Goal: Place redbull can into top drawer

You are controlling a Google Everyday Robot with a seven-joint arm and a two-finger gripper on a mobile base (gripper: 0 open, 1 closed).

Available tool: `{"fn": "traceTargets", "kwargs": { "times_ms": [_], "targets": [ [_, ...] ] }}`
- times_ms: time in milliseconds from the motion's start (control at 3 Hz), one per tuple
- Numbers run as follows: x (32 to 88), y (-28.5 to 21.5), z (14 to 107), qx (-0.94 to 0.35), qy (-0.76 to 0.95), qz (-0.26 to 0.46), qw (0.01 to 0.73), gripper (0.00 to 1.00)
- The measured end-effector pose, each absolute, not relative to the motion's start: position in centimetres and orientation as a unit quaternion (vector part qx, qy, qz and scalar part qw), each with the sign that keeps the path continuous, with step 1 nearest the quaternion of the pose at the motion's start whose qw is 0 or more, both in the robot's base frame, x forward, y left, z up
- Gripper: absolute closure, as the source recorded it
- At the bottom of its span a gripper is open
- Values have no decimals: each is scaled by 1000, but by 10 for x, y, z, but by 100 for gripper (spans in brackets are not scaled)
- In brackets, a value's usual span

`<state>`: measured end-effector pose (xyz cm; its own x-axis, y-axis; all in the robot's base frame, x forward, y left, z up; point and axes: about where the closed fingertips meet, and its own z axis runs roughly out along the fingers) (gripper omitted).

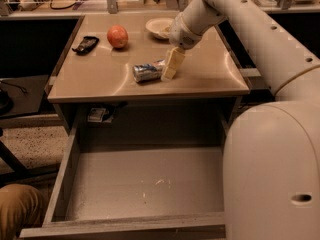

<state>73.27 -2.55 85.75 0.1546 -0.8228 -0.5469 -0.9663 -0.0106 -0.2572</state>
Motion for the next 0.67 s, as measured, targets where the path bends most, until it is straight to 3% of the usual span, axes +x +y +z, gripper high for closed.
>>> {"fn": "traceTargets", "kwargs": {
  "times_ms": [667],
  "targets": [
    [739, -18, 836, -702, 640, 143, 278, 0]
  ]
}}
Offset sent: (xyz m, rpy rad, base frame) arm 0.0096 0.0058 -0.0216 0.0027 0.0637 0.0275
